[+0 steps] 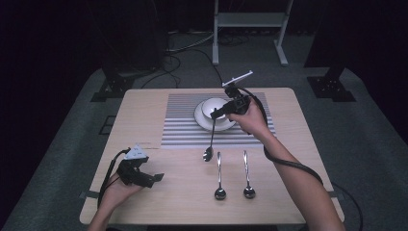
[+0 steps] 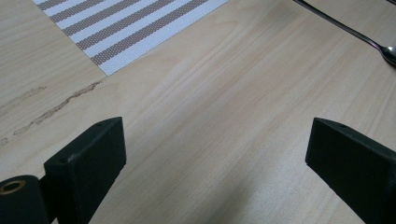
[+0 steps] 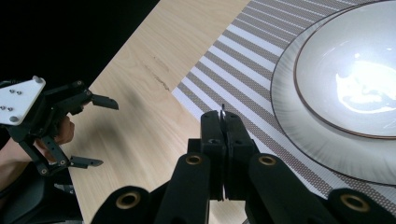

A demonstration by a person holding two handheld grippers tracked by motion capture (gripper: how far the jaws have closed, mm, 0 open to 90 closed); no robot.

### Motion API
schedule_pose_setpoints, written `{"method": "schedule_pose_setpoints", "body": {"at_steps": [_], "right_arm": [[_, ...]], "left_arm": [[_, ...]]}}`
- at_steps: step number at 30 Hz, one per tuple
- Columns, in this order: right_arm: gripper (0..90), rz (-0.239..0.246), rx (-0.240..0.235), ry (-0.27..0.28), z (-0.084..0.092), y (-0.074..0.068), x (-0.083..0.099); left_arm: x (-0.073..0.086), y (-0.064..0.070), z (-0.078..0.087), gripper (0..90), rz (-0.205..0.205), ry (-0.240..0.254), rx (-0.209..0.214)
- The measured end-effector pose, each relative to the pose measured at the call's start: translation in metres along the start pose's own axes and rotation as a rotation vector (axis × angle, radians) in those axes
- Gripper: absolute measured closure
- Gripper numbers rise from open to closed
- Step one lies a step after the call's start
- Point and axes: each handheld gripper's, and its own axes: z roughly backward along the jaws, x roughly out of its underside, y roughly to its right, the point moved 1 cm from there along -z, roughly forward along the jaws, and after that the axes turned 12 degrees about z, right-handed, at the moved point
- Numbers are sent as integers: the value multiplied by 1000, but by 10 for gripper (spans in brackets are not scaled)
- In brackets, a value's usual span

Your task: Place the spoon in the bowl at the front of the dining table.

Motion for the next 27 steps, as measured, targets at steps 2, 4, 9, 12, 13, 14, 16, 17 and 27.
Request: {"method": "schedule_pose_setpoints", "body": {"at_steps": [2, 4, 9, 12, 13, 14, 16, 17, 27], "right_arm": [[883, -4, 11, 4, 2, 2, -1], [883, -8, 14, 8, 4, 4, -2], [883, -22, 30, 26, 8, 8, -5], [883, -29, 36, 34, 12, 11, -6], [883, -30, 39, 39, 13, 11, -7], [883, -32, 42, 44, 14, 12, -8], [883, -31, 46, 51, 15, 13, -8], [883, -33, 49, 52, 16, 13, -9], [883, -51, 82, 90, 28, 20, -16]], "left_arm": [[0, 0, 0, 40, -1, -1, -1], [0, 0, 0, 40, -1, 5, -4], [-1, -1, 3, 41, 3, 22, -8], [0, -2, 3, 40, 11, 26, -7], [0, -3, 3, 40, 12, 27, -6], [0, -3, 3, 40, 12, 27, -6], [0, -3, 3, 41, 12, 27, -6], [0, -3, 3, 40, 12, 25, -6], [0, -5, 4, 40, 16, 28, -4]]}}
